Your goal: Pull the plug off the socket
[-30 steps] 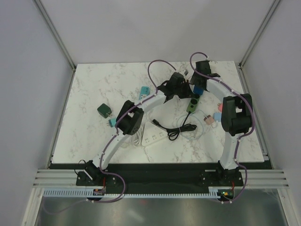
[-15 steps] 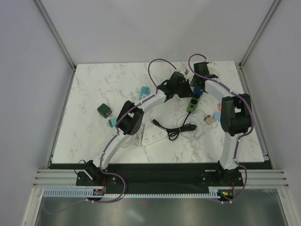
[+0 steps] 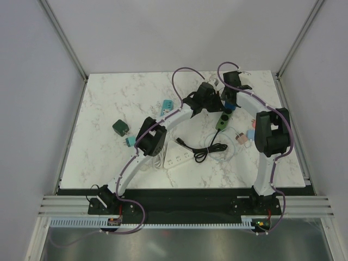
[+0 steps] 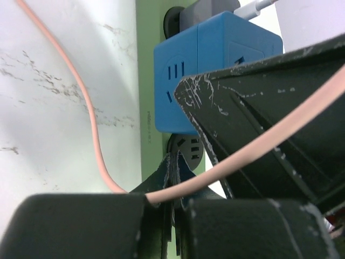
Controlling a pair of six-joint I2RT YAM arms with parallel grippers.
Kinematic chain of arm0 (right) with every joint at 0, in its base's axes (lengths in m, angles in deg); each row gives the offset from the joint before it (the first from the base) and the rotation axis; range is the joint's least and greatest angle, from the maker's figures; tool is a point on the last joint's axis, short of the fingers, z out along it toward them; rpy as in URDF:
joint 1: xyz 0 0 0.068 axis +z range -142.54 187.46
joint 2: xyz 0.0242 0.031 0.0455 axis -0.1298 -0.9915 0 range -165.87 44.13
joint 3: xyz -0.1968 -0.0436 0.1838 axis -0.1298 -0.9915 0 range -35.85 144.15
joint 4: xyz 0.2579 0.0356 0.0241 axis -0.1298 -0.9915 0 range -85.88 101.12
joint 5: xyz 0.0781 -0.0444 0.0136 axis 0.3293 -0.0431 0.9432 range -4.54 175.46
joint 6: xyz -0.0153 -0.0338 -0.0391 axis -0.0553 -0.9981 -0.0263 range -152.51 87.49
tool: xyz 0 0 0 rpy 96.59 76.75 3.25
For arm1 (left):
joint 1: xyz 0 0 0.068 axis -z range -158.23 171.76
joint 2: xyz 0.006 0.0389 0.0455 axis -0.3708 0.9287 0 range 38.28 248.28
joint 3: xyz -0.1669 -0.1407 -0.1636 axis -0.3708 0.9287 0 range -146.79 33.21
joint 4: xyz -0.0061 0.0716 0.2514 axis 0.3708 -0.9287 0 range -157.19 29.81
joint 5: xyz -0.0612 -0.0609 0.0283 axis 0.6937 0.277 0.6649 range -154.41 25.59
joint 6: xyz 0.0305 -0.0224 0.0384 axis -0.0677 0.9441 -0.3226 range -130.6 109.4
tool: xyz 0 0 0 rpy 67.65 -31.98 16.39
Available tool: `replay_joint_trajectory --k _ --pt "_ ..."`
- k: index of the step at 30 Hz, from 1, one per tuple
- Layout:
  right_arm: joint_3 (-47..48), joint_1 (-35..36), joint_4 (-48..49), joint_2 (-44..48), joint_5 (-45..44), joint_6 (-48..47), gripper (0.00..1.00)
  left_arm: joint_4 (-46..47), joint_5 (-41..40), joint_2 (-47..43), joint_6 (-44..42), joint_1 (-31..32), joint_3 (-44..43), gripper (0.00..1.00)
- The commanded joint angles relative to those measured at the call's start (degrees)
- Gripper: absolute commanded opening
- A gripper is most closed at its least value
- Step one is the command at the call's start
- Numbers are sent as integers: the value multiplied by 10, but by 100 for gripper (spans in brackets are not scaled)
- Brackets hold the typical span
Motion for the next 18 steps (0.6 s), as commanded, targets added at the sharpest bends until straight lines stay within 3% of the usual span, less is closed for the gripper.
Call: replay_joint_trajectory --k 1,14,18 --pt "1 41 65 59 51 7 0 -21 -11 33 -24 20 -24 2" --pt "-33 42 130 80 129 33 0 -18 11 39 -26 17 -30 2" --pt "-60 41 126 90 105 22 0 140 123 -26 -21 -8 87 2"
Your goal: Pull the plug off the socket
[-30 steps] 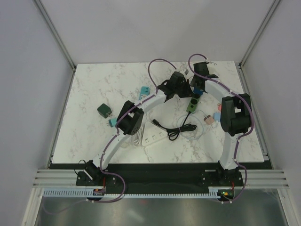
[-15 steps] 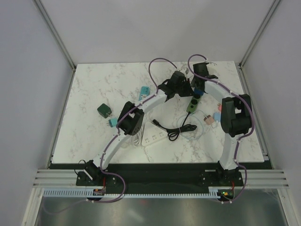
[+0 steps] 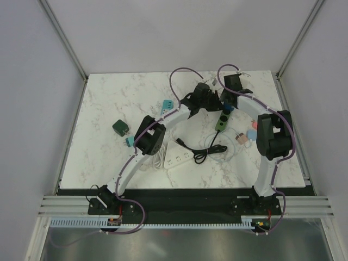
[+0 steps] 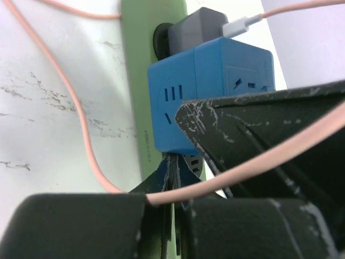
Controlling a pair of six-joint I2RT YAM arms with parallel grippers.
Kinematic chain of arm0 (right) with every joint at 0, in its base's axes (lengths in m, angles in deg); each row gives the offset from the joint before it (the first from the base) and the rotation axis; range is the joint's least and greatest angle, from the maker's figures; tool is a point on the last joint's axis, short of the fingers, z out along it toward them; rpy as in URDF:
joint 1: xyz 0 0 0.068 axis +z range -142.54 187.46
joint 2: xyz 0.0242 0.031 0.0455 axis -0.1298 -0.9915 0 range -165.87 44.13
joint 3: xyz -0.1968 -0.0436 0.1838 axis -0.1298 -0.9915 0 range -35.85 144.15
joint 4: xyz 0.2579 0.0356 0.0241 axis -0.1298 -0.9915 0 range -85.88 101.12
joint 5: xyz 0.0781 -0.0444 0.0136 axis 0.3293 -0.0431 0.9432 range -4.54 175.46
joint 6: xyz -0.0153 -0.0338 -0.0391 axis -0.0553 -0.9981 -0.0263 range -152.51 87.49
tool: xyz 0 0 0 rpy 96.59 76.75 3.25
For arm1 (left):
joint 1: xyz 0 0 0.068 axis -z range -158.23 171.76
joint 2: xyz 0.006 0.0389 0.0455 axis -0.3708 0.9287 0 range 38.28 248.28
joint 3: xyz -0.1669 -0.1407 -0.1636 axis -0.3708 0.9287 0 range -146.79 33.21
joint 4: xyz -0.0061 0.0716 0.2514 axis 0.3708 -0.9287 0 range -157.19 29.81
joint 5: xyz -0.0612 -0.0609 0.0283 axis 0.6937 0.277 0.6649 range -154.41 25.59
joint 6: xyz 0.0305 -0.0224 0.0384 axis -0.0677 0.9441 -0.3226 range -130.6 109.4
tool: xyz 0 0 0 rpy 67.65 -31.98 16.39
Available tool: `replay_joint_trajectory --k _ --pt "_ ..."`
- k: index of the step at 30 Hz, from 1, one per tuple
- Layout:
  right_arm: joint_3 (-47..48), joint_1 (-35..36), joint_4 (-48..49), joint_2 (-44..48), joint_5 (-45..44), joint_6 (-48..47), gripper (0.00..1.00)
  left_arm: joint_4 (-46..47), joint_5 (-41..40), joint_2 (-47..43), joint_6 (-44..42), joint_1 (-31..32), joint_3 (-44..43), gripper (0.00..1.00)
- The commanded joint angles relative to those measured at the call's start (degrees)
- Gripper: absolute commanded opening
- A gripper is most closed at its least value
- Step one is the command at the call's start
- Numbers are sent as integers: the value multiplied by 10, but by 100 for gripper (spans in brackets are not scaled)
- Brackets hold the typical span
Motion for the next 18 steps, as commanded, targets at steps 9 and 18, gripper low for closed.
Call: replay_joint_trajectory --k 9,18 --pt "-97 13 120 105 137 -11 0 176 233 -73 -54 -32 164 67" --pt "-156 -18 187 133 200 20 0 140 234 -61 -58 -30 155 75"
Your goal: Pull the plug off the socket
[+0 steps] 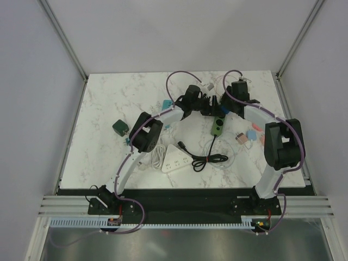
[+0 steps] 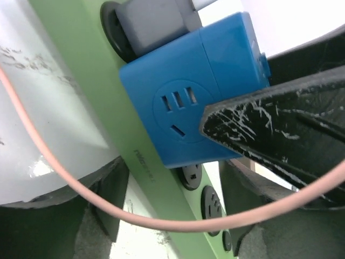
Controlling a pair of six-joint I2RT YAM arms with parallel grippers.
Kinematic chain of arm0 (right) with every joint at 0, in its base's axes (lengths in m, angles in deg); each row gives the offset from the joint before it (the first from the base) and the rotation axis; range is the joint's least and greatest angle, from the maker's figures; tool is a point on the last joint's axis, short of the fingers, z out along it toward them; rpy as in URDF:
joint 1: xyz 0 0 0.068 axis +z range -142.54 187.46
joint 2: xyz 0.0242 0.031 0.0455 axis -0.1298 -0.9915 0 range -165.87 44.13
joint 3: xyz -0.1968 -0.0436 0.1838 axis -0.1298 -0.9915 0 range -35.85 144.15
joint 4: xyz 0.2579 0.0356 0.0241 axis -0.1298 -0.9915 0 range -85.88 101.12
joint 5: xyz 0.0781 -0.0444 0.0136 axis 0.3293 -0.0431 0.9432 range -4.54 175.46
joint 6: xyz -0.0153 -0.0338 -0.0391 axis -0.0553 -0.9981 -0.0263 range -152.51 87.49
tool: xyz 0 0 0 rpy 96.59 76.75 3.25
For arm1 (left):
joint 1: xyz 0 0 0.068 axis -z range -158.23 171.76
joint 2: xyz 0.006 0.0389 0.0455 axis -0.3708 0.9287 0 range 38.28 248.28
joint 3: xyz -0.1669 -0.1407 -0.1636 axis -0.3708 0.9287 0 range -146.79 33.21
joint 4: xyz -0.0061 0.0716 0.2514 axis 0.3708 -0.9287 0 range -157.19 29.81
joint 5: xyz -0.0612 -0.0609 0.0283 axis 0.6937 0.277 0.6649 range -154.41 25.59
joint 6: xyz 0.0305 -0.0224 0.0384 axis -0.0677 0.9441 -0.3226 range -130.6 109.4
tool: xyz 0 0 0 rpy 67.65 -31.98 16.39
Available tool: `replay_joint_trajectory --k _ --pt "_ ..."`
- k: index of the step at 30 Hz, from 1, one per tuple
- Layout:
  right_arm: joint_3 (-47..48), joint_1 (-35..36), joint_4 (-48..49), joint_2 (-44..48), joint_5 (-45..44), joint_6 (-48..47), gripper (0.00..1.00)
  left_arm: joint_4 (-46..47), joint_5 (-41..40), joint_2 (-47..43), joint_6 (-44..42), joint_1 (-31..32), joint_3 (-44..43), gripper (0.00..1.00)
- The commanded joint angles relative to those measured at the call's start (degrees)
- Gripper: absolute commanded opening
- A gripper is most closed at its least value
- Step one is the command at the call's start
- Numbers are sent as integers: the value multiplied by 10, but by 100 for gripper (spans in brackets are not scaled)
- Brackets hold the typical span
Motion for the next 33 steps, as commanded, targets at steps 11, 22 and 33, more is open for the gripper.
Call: replay_joint_trajectory --k 11,22,33 --pt "-43 -7 134 55 76 65 0 -3 2 12 47 9 -26 29" --pt "-105 -10 169 103 58 69 0 -106 -164 3 57 14 -29 2" --pt "-40 -24 68 116 46 -17 0 -165 -190 23 45 25 -82 2"
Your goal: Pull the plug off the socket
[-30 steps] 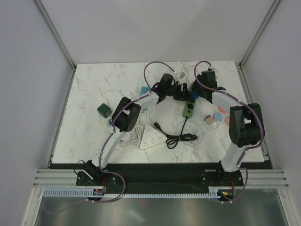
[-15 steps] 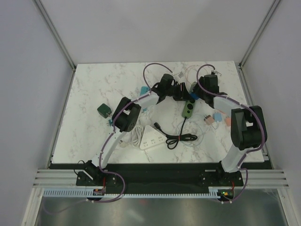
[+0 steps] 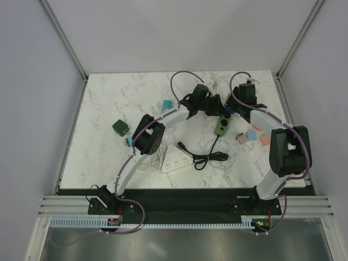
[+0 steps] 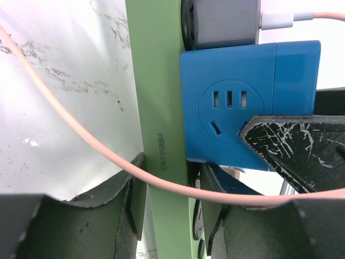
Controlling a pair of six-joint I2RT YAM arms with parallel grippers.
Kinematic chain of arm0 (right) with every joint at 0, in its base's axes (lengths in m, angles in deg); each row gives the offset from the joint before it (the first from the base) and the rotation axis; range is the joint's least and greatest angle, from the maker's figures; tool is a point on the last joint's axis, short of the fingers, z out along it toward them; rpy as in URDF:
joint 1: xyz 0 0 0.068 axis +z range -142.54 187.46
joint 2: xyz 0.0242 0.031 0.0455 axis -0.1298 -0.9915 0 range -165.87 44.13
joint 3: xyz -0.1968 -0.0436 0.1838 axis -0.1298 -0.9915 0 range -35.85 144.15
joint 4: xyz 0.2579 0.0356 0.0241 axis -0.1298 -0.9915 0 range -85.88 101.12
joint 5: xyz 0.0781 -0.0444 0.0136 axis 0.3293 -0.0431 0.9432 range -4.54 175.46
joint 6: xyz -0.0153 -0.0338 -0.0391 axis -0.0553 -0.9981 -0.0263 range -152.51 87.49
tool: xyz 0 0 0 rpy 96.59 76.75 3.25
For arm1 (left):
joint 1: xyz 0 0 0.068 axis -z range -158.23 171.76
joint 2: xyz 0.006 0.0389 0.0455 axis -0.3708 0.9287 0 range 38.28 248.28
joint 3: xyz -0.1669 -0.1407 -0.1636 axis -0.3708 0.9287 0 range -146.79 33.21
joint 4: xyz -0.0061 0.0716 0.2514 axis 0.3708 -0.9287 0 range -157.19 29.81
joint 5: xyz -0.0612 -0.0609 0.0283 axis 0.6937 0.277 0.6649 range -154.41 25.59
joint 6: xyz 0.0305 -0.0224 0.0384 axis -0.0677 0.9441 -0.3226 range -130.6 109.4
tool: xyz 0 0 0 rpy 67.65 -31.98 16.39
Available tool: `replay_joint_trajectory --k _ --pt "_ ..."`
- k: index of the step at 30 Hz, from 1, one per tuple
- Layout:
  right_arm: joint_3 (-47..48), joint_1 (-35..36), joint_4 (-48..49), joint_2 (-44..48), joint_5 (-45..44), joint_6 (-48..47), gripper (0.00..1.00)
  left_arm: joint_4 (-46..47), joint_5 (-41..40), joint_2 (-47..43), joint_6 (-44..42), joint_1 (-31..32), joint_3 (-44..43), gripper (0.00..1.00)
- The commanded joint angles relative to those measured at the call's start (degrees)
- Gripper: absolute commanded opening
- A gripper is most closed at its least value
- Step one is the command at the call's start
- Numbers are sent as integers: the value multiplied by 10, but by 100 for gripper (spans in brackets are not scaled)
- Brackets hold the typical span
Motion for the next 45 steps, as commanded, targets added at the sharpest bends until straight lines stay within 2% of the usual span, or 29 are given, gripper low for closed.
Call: replay_joint_trajectory --k 1,3,5,7,11,14,18,20,22,24,28,31,34,36,39,40,41,43,45 --pt "4 6 62 56 74 35 0 -59 -83 23 -22 -4 -19 2" --pt "-72 13 138 57 108 74 0 -62 -83 26 -23 -4 -26 2" --pt "-106 17 151 54 96 80 0 -63 -83 26 -23 -4 -26 2" --pt "-100 10 134 51 67 68 0 -64 -84 24 -26 -2 -26 2" --pt "-23 4 74 65 23 7 0 -66 -83 29 -26 -2 -32 2" --pt "16 -4 41 63 14 -4 0 -69 -76 33 -28 -2 -39 2" --pt "-12 -6 48 63 29 13 0 -68 -74 32 -29 -2 -40 2" --pt "-73 0 75 71 50 54 0 -68 -74 33 -29 -2 -40 2" --pt "-106 25 106 76 38 69 0 -68 -73 32 -30 -2 -40 2" --pt "-99 37 97 73 9 63 0 -68 -72 32 -30 -2 -40 2" --pt "-30 28 65 80 -28 15 0 -68 -73 31 -32 -1 -37 2" --pt "-6 28 67 84 -48 -64 0 -68 -74 32 -32 -1 -39 2" --pt "-50 33 120 106 -28 -135 0 -68 -73 33 -32 -1 -40 2" --pt "-73 33 138 128 -42 -131 0 -68 -71 33 -32 -1 -40 2" --pt "-100 -8 137 135 12 -38 0 -67 -71 33 -32 -1 -40 2" --pt "-126 -24 151 134 87 -1 0 -68 -70 32 -32 -1 -40 2" --pt "-142 -62 202 133 130 36 0 -68 -71 32 -32 -1 -40 2" --pt "-173 -89 255 118 200 127 0 -67 -71 33 -32 -1 -40 2" --pt "-175 -100 291 108 246 153 0 -68 -71 33 -32 -1 -39 2"
